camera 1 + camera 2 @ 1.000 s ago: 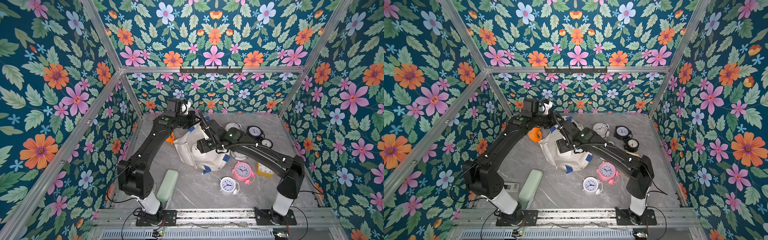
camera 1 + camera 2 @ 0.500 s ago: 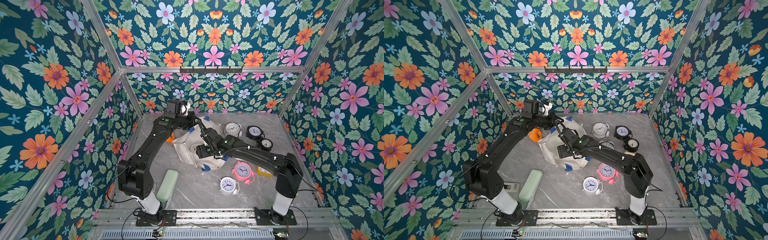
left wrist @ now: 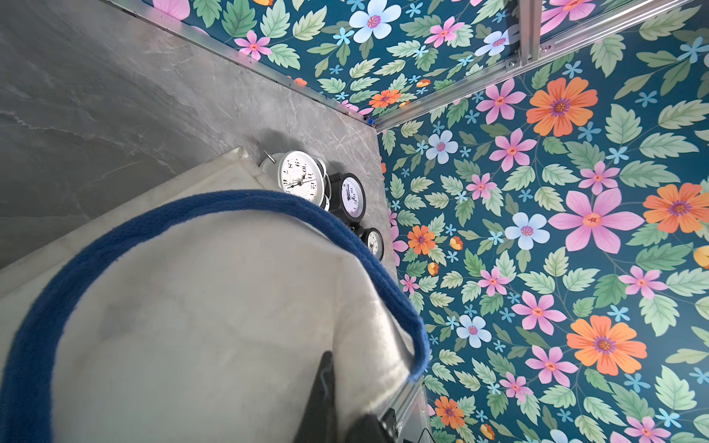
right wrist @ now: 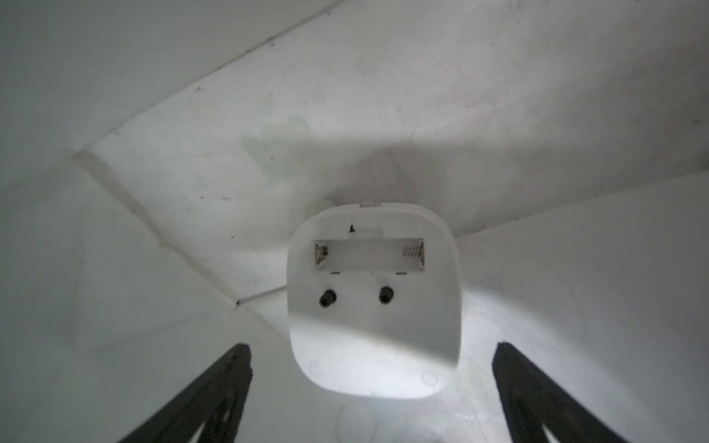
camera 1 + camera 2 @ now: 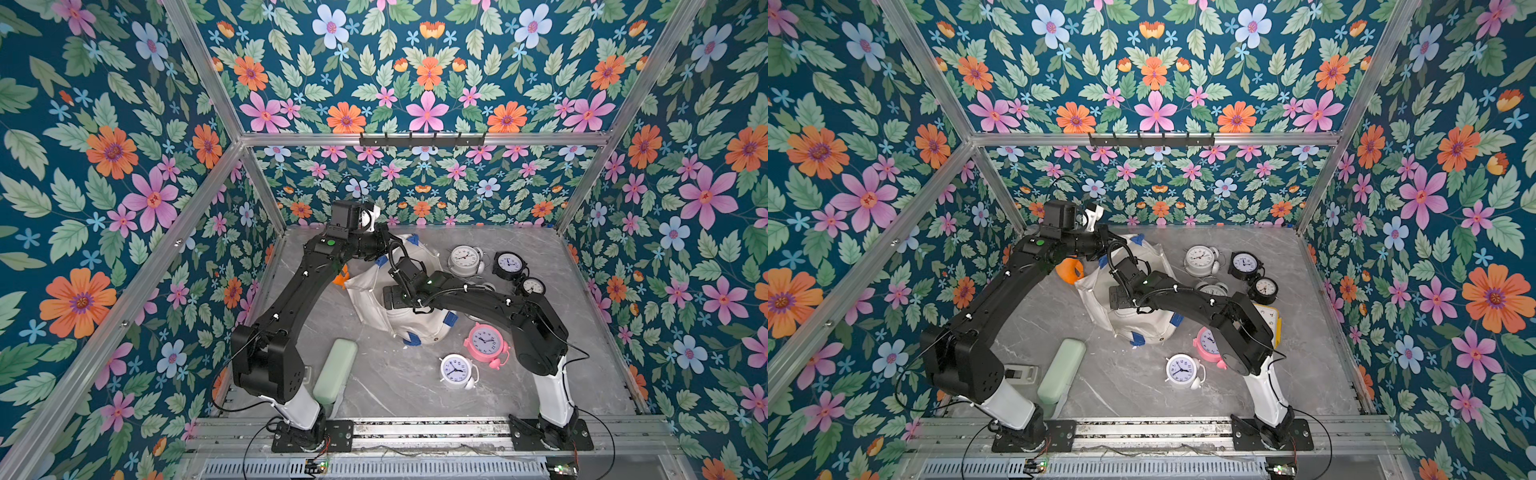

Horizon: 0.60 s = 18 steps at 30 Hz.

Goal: Take the alarm clock out of the canvas bag
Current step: Pick up the alarm from the canvas bag.

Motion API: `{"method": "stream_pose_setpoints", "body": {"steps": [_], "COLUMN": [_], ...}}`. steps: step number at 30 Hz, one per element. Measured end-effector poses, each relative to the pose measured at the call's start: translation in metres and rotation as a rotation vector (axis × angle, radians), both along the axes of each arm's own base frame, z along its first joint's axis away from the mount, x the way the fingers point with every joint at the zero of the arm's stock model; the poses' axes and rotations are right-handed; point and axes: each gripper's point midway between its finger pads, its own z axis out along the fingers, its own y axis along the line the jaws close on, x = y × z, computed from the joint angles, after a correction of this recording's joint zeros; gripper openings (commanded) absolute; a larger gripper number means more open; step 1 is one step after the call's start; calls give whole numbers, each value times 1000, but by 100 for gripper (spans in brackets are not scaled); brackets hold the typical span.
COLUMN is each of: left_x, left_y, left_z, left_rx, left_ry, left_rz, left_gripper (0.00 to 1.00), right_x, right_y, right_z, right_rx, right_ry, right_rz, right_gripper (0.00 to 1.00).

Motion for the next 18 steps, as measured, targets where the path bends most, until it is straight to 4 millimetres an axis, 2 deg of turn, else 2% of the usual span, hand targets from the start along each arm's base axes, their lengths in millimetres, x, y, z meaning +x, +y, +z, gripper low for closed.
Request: {"method": "stream_pose_setpoints", "body": {"steps": [13,18], "left_x": [-2,-1], "left_y": [-1,0], "left_z": [1,1], "left_rx": [1,6], "left_ry": [-6,-6], "left_rz": [-3,3], "left_gripper": [0,0], "right_x": [6,7], "right_y": [9,10], "right_z": [-37,-42], "right_rx": [-56,-75], "right_ry": [60,73], "right_rz": [-6,-7], "right_gripper": [99,98]}}
